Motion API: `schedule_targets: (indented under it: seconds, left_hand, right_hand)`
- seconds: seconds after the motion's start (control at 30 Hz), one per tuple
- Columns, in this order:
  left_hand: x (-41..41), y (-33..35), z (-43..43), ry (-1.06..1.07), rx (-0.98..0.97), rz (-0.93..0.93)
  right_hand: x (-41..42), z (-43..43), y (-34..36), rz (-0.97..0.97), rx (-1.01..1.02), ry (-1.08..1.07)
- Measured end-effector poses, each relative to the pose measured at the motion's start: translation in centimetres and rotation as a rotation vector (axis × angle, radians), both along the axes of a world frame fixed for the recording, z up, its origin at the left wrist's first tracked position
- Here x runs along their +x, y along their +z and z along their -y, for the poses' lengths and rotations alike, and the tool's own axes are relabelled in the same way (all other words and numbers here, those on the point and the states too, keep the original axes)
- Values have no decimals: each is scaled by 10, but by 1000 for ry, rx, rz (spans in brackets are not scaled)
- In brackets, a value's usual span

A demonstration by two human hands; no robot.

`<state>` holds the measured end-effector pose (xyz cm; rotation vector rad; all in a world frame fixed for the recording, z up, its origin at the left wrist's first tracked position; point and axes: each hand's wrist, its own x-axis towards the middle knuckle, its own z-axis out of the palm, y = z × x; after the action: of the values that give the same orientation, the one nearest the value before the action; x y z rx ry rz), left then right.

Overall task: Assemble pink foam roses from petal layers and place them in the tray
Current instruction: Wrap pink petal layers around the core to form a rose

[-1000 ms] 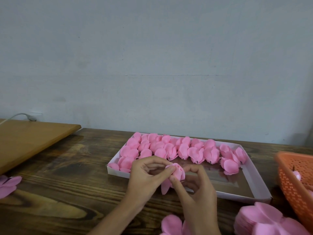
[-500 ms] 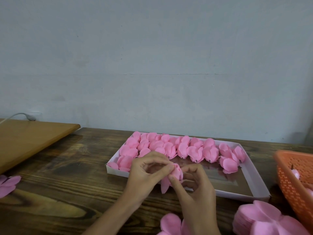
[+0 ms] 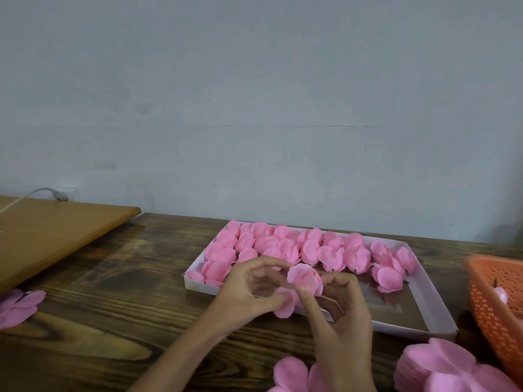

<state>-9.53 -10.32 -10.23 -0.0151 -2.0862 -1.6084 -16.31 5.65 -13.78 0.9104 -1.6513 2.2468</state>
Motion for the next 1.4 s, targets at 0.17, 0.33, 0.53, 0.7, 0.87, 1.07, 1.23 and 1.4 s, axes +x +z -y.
schedule_targets:
  seconds: [0.17, 0.33, 0.53, 0.7, 0.87, 1.07, 1.23, 1.4]
  left_hand:
    - [-1, 0, 2, 34, 145, 5]
    - [-5, -1, 6, 99, 377, -69]
    - [-6, -3, 1, 108, 405, -134]
    - [-6, 0, -5, 121, 361, -169]
    - [-4, 1, -6, 84, 381, -170]
    - [-6, -1, -10, -37, 594, -139]
    - [-11, -13, -14, -51, 720, -112]
    - [-12, -18, -23, 38, 691, -135]
  right_hand:
    - [1, -1, 2, -55, 42, -46]
    - [3, -3, 3, -112, 153, -43]
    - [5, -3, 3, -172, 205, -48]
    - [2, -2, 0, -156, 224, -54]
    - [7, 0, 3, -108, 150, -37]
    - [2, -2, -3, -87, 198, -3]
    - [4, 0, -1, -64, 179, 47]
    - [8, -1, 2, -60, 154, 96]
